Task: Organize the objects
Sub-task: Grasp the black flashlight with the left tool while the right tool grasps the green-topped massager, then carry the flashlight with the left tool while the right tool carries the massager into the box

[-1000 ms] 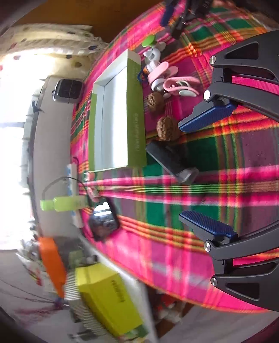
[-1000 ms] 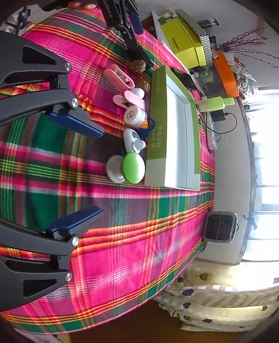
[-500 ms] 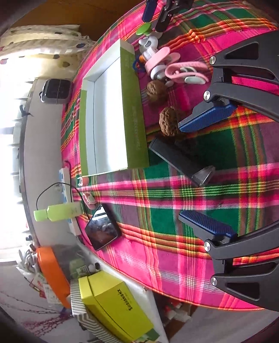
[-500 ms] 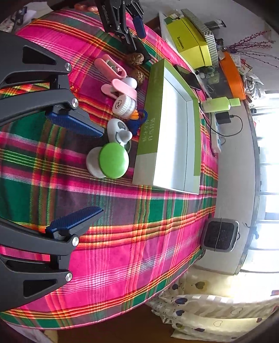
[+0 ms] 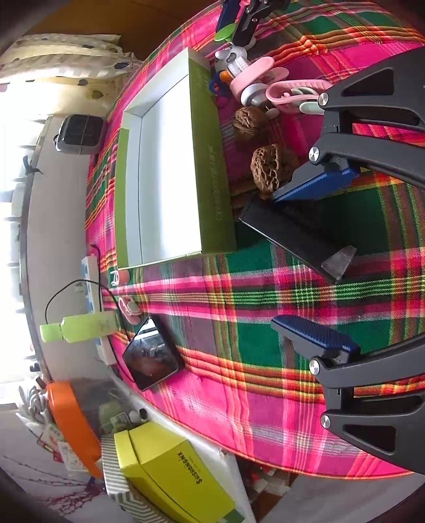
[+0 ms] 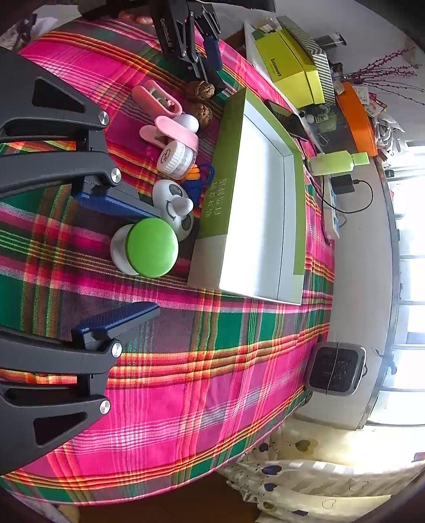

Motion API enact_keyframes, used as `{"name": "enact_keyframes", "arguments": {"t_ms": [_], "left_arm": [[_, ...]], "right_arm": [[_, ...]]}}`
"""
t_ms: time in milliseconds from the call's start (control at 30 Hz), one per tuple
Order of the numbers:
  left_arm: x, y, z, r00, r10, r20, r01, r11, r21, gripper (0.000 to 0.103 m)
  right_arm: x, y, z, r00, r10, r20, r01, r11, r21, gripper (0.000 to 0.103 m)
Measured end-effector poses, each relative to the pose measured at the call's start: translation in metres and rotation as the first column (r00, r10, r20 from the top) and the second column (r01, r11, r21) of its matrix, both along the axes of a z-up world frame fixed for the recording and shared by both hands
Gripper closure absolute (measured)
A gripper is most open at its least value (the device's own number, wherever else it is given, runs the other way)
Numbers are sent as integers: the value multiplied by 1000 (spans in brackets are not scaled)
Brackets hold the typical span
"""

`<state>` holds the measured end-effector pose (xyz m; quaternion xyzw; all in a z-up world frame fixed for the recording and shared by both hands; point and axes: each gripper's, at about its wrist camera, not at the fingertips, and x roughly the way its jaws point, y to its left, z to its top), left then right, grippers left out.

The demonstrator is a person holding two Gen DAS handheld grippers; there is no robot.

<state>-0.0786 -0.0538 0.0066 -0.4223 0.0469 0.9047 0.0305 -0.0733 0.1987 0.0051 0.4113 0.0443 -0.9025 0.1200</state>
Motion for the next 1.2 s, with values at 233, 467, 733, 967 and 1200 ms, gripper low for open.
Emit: {"name": "enact_keyframes", "arguments": {"t_ms": [233, 467, 733, 967, 1200], "left_arm": [[-5, 2, 0, 1000, -15, 8, 15, 1000, 25, 53], [-7, 7, 1, 1000, -26, 11, 25, 999, 29, 67], [-10, 10, 1, 999, -33, 16, 33, 999, 34, 79], [-8, 9, 3, 999, -36, 13, 35, 998, 44, 82], [-4, 8, 8, 1000, -26, 2, 25, 998, 55, 82]], "right_arm": [[-5, -4, -3, 999, 24, 25, -24, 1000, -9, 62], [-8, -4, -3, 999, 31, 27, -30, 999, -22, 73], [-7, -3, -2, 999, 30, 23, -30, 999, -34, 82], [-6, -3, -1, 999, 30, 15, -29, 999, -42, 85], [-2, 0, 4, 1000, 28, -1, -28, 998, -63, 85]]}}
